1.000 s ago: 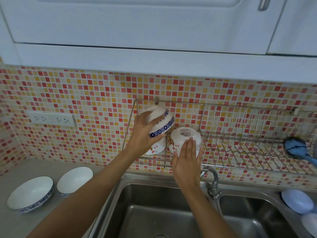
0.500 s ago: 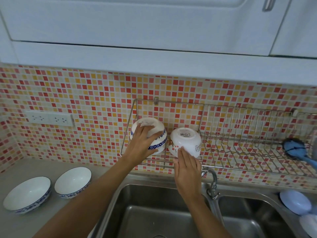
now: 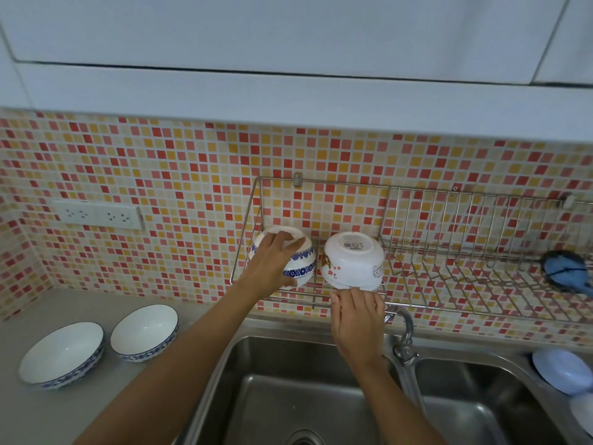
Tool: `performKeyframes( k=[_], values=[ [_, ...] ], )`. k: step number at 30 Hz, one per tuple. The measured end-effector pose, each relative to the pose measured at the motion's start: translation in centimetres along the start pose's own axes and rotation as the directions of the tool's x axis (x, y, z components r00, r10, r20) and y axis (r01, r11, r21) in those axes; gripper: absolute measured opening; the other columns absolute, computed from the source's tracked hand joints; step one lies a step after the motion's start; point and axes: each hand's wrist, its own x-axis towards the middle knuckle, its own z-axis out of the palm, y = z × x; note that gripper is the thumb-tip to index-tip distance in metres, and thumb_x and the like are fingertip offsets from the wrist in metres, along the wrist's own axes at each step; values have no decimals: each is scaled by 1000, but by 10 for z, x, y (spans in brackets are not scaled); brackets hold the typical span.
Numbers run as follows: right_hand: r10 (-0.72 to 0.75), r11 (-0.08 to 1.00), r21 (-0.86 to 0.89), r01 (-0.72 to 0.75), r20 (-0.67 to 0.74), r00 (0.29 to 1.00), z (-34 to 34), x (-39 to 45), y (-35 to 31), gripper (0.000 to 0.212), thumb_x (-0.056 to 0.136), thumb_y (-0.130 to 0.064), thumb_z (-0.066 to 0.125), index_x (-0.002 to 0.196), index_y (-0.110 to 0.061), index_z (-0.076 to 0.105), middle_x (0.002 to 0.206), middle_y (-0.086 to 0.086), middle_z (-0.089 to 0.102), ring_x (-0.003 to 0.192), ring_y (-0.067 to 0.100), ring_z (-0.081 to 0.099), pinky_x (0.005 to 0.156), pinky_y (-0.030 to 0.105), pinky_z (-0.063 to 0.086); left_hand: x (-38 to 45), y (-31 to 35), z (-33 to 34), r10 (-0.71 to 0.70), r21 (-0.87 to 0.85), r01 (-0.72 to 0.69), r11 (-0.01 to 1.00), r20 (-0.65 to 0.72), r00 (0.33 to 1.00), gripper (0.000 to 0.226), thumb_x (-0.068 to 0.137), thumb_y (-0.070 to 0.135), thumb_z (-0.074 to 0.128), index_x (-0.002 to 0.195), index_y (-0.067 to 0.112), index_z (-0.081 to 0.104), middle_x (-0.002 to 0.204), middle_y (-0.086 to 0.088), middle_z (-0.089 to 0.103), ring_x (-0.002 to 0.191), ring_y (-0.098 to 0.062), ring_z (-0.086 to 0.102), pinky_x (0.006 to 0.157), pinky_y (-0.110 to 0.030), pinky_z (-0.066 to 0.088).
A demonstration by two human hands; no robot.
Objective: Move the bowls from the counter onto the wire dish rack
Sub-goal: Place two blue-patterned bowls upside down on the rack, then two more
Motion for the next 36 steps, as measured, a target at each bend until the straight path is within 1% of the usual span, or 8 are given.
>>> performKeyframes(
  k=[10, 15, 16, 19, 22, 26, 33, 36],
  values=[
    [-55, 997, 64, 51, 53, 997, -9, 1, 3, 42, 101, -36, 33, 104, -14, 68, 103, 3, 70, 99, 23, 62, 96, 37, 37, -2, -4, 4, -42, -110, 46, 993, 44, 998, 86, 70, 25, 80, 143, 23, 34, 148, -7, 31, 137, -32, 22, 113, -47, 25],
    [-196, 980, 46, 196, -9, 981, -16, -3, 24, 31, 92, -25, 56, 113, -7, 69, 110, 8, 72, 104, 24, 66, 103, 38, 42, -9, -6, 6, -72, -255, 71, 964, 6, 997, 65, 87, 25, 62, 144, 22, 31, 154, -2, 25, 144, -25, 10, 118, -45, 16],
    [-210, 977, 39, 211, -32, 977, -19, -4, 31, 28, 87, -19, 66, 111, -6, 70, 108, 9, 73, 103, 25, 67, 102, 39, 43, -14, -6, 7, -87, -284, 79, 956, -16, 996, 59, 92, 23, 56, 144, 23, 30, 155, 0, 24, 145, -22, 10, 117, -44, 18],
    [-202, 979, 7, 202, -13, 979, -26, -3, 46, 43, 63, -9, 88, 104, -6, 74, 104, 9, 74, 100, 23, 70, 98, 42, 47, -29, -7, 11, -142, -294, 98, 951, -131, 981, 49, 97, 22, 46, 144, 26, 33, 154, 3, 28, 144, -19, 17, 108, -40, 33],
    [-203, 979, 15, 203, 14, 979, -27, -5, 50, 48, 60, -9, 89, 106, -7, 74, 106, 8, 73, 102, 22, 70, 99, 42, 46, -36, -6, 12, -223, -353, 142, 925, -200, 954, 48, 93, 21, 54, 139, 26, 42, 150, -1, 37, 138, -22, 31, 105, -42, 38],
    [-147, 988, 53, 148, -18, 989, -22, -9, 44, 44, 66, -10, 85, 109, -6, 72, 109, 10, 72, 105, 22, 68, 97, 44, 51, -30, -3, 3, -259, -437, 175, 882, -139, 956, 53, 81, 18, 71, 131, 20, 53, 140, -5, 50, 131, -23, 43, 109, -39, 34],
    [-128, 990, 64, 127, 7, 992, -20, -14, 44, 49, 69, -7, 82, 116, -5, 68, 118, 12, 68, 115, 23, 63, 100, 45, 50, -20, -3, 3, -245, -408, 201, 891, -58, 968, 50, 88, 13, 61, 136, 18, 47, 147, -5, 41, 137, -25, 33, 113, -40, 28],
    [-124, 990, 68, 124, 4, 992, -19, -16, 44, 51, 68, -4, 82, 117, -4, 67, 119, 12, 67, 115, 24, 62, 99, 47, 50, -20, 13, 5, -159, -266, 120, 956, -131, 978, 48, 94, 7, 50, 139, 19, 42, 150, -2, 36, 143, -21, 23, 115, -44, 26]
  ],
)
